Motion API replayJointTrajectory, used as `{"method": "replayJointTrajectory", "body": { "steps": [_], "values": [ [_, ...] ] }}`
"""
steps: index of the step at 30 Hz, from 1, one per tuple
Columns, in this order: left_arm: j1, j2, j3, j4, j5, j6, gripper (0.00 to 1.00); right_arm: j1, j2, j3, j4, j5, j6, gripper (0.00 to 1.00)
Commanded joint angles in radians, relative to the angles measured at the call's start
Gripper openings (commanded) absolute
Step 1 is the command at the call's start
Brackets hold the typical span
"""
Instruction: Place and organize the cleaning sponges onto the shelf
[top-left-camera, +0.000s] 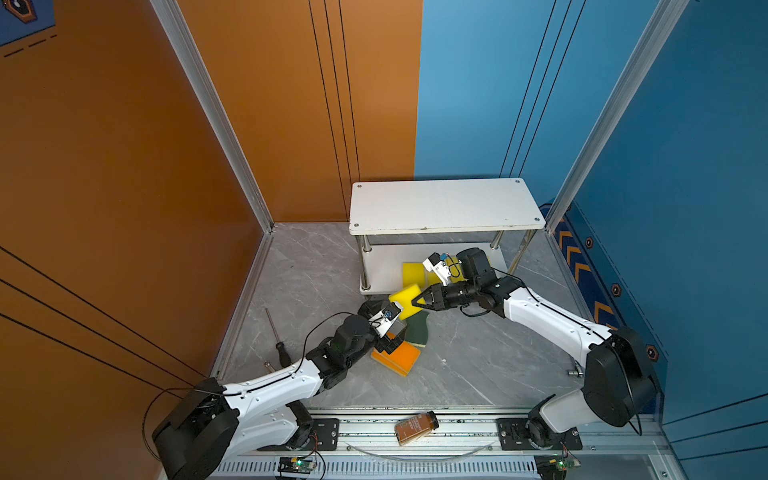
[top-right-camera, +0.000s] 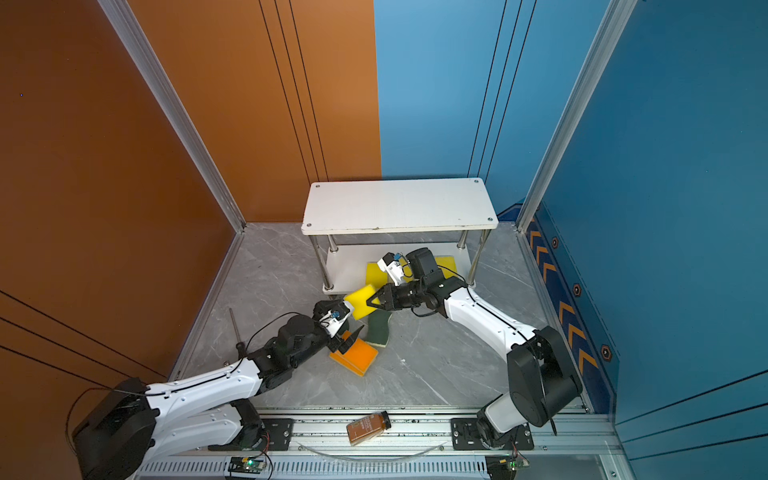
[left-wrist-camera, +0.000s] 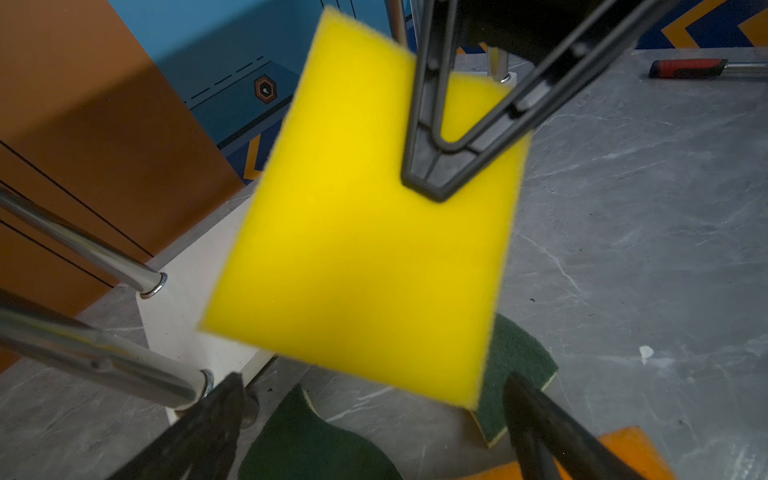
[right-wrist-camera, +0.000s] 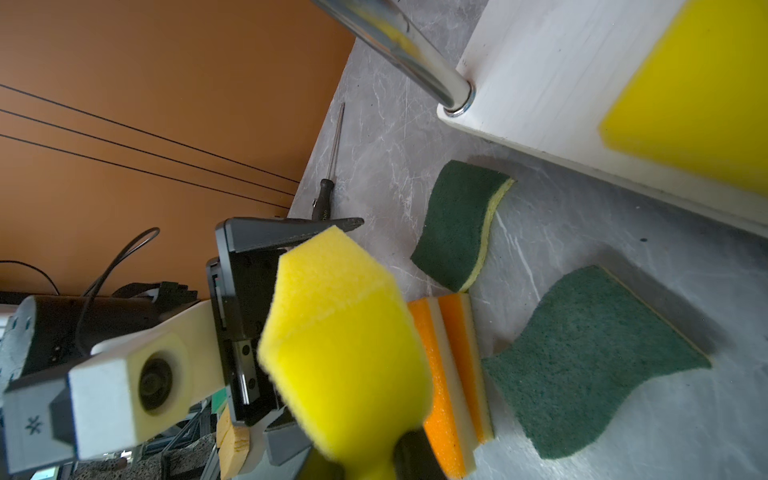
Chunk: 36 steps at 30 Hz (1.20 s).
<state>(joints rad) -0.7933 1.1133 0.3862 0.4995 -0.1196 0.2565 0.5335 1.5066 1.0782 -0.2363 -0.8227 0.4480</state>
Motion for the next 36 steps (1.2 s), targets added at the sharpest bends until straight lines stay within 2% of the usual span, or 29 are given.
{"method": "replayJointTrajectory", "body": {
  "steps": [1,31,36],
  "values": [
    [0.0,0.01,-0.011,0.061,0.028,0.037,0.98,0.002,-0.001,0.029,-0.026,-0.05,0.012,0.14],
    [-0.002,0.093,0.025,0.151,-0.003,0.089,1.0,0.047,0.069,0.055,-0.097,-0.077,-0.009,0.14],
    [-0.004,0.095,0.025,0.154,-0.008,0.076,0.89,0.048,0.072,0.056,-0.097,-0.072,-0.008,0.14]
  ]
}}
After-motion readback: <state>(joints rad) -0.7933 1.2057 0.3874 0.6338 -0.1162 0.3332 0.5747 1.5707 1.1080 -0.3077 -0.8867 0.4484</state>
